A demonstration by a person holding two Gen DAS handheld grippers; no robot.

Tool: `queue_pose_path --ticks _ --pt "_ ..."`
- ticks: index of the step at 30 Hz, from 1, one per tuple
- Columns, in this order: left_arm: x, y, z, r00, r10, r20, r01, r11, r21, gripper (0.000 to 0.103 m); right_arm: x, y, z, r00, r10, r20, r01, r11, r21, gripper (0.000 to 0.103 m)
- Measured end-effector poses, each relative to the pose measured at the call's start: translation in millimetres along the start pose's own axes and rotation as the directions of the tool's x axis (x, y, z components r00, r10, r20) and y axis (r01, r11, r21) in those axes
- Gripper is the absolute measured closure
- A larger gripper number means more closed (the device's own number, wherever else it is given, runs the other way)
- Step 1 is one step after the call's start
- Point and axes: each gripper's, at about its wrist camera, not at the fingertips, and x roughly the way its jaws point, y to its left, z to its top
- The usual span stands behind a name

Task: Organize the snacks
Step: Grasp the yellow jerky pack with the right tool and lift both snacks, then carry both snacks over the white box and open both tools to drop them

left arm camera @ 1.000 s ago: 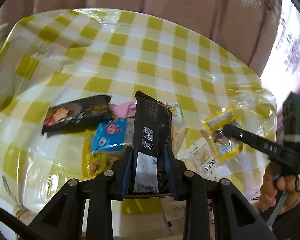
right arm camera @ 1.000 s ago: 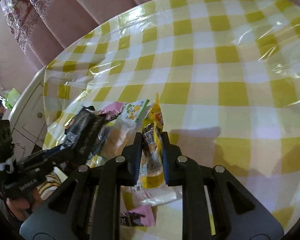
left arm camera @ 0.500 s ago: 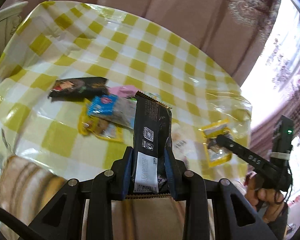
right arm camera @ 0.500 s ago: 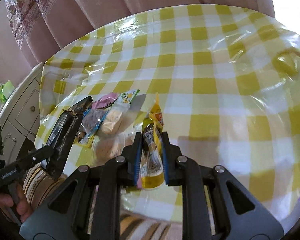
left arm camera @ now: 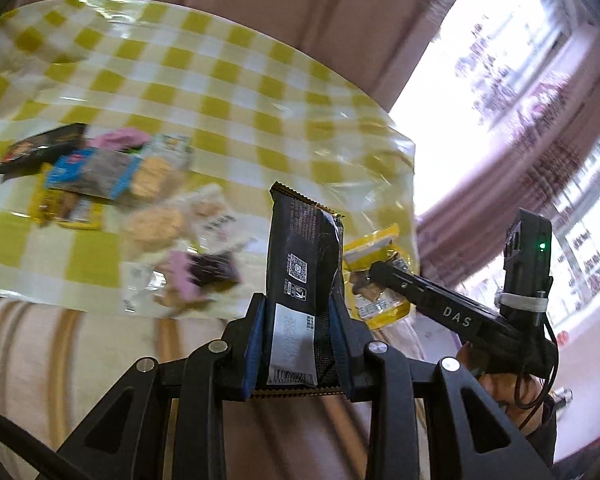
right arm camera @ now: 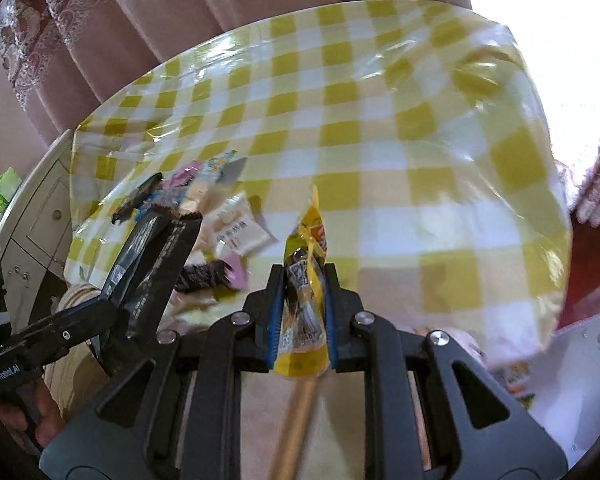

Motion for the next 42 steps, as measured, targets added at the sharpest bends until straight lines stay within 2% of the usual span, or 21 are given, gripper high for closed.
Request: queue_pose_path --ticks 11,17,24,30,35,37,40,42 --pt "36.4 -71.4 -14.4 0.988 -0.115 -0.100 0.126 0.985 0.119 0.071 -51.7 -55.9 -28.0 0.995 -0.101 0.013 0.100 0.991 0.090 0.082" --pt "57.8 -107.6 -25.0 0.973 -0.157 -0.169 0.186 0.967 0.175 0.071 -69.6 -86.9 -44.0 0.986 -0.164 -0.005 0.163 0.976 0.142 0.081" --pt "93.7 -151.6 -39.2 0.945 -0.179 -0.273 0.249 0.937 0.247 0.071 -83.2 -131.7 -68.7 0.971 -0.234 -0.049 0.239 0.945 0.222 0.081" --pt "125.0 -181.4 -49.9 0.917 -0.168 -0.362 0.279 0.918 0.282 0.071 -91.9 -172.4 -90.2 0.948 -0.306 -0.091 0.319 0.901 0.295 0.081" --pt "155.5 -208.2 -66.6 0.889 -0.091 -0.449 0.261 0.906 0.333 0.071 -88.3 -201.1 -109.9 0.930 -0.333 -0.154 0.367 0.864 0.345 0.081" --pt "168.6 -215.1 -75.4 0.871 -0.052 -0.488 0.247 0.905 0.345 0.071 -86.3 -207.5 -115.5 0.927 -0.335 -0.172 0.375 0.857 0.354 0.081" --pt "178.9 -221.7 -85.4 0.853 -0.015 -0.522 0.243 0.896 0.371 0.070 -80.9 -216.8 -126.0 0.921 -0.332 -0.203 0.386 0.847 0.365 0.081" --pt "183.8 -226.3 -90.2 0.847 0.006 -0.532 0.239 0.889 0.391 0.070 -77.1 -221.5 -131.9 0.918 -0.326 -0.226 0.390 0.843 0.371 0.081"
